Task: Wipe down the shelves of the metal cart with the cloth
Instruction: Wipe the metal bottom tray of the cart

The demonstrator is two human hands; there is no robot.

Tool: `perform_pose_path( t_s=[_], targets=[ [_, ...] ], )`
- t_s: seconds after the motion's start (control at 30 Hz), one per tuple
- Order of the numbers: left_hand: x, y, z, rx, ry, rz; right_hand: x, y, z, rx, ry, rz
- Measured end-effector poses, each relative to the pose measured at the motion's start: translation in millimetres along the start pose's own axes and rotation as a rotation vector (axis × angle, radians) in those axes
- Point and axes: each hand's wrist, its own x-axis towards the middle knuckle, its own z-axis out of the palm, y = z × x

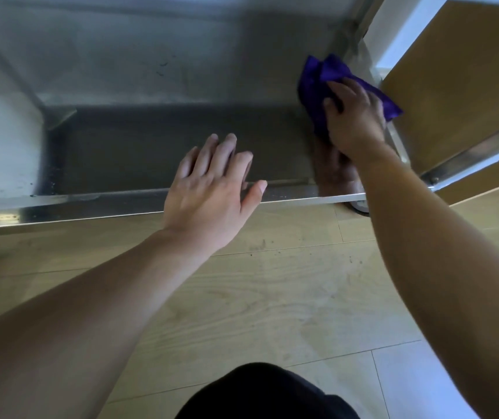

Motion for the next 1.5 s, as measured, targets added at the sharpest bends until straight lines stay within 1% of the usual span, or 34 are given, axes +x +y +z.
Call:
perform_pose_path(
  t_s=[0.07, 0.1, 0.13, 0.23, 0.27, 0.33, 0.4, 0.5, 0.53, 0.6, 0.67, 0.7, 0.77, 0.83, 0.87, 0.9, 0.93, 1.0, 1.1, 1.17, 1.2, 1.23, 1.27, 1.3, 1.4, 1.43, 1.5],
  targets=[
    [0, 1, -1, -0.003, -0.004, -0.006, -4, 3, -3, -0.011, -0.004, 0.059],
    [0, 2, -1, -0.007, -0.009, -0.008, -8, -6, 0, -0.022, -0.003, 0.047],
    [0, 2, -2, -0.016, -0.018, -0.009, -13, -19, 4, -0.028, -0.004, -0.005],
    [3, -4, -7, -0.102, -0.064, -0.011, -34, -64, 23, -0.018, -0.041, -0.244],
    [4, -7, -11, -0.156, -0.089, -0.006, -40, -76, 27, -0.015, -0.055, -0.281],
    [2, -18, -22, -0.257, -0.133, 0.004, -45, -86, 29, 0.000, -0.055, -0.273],
    [-10, -34, -33, -0.199, -0.129, -0.006, -43, -86, 28, 0.008, -0.049, -0.255],
    [-38, -68, -43, -0.045, -0.015, -0.089, -37, -89, 32, 0.015, -0.045, -0.224],
    [-46, -77, -44, -0.040, 0.007, -0.117, -34, -96, 33, 0.021, -0.043, -0.194],
    [-54, -87, -42, -0.079, -0.005, -0.136, -26, -117, 39, 0.026, -0.064, -0.121],
    [-52, -90, -38, -0.123, -0.016, -0.135, -22, -150, 48, 0.015, -0.100, -0.117],
    [-52, -89, -35, -0.132, -0.011, -0.132, -24, -170, 53, 0.008, -0.124, -0.167],
    [-52, -90, -32, -0.111, 0.007, -0.120, -35, -205, 66, -0.012, -0.174, -0.367],
    [-54, -92, -31, -0.059, 0.023, -0.110, -45, -219, 77, 0.001, -0.227, -0.552],
    [-55, -93, -33, -0.037, 0.029, -0.109, -43, -215, 78, 0.026, -0.240, -0.590],
    [-55, -93, -35, -0.024, 0.028, -0.108, -36, -204, 77, 0.053, -0.222, -0.588],
    [-54, -94, -37, -0.017, 0.021, -0.101, -26, -188, 75, 0.063, -0.173, -0.555],
    [-52, -96, -37, -0.022, 0.001, -0.083, -6, -149, 67, 0.051, -0.066, -0.421],
    [-53, -98, -32, -0.053, 0.028, -0.079, 13, -104, 48, 0.019, -0.023, -0.143],
    [-54, -97, -30, -0.046, 0.049, -0.087, 16, -111, 45, -0.001, -0.033, 0.027],
    [-55, -97, -29, -0.041, 0.057, -0.088, 14, -127, 48, -0.006, -0.037, 0.078],
    [-55, -97, -28, -0.038, 0.063, -0.087, 11, -148, 55, -0.010, -0.046, 0.089],
    [-55, -98, -28, -0.034, 0.067, -0.087, 7, -172, 63, -0.017, -0.072, 0.042],
    [-54, -98, -27, -0.030, 0.068, -0.087, 0, -198, 72, -0.020, -0.112, -0.063],
    [-54, -101, -27, -0.001, 0.062, -0.081, -27, -262, 94, -0.029, -0.221, -0.483],
    [-54, -101, -27, 0.010, 0.059, -0.074, -33, -270, 95, -0.017, -0.257, -0.562],
    [-53, -101, -27, 0.016, 0.056, -0.062, -28, -267, 94, 0.023, -0.273, -0.619]
  ],
)
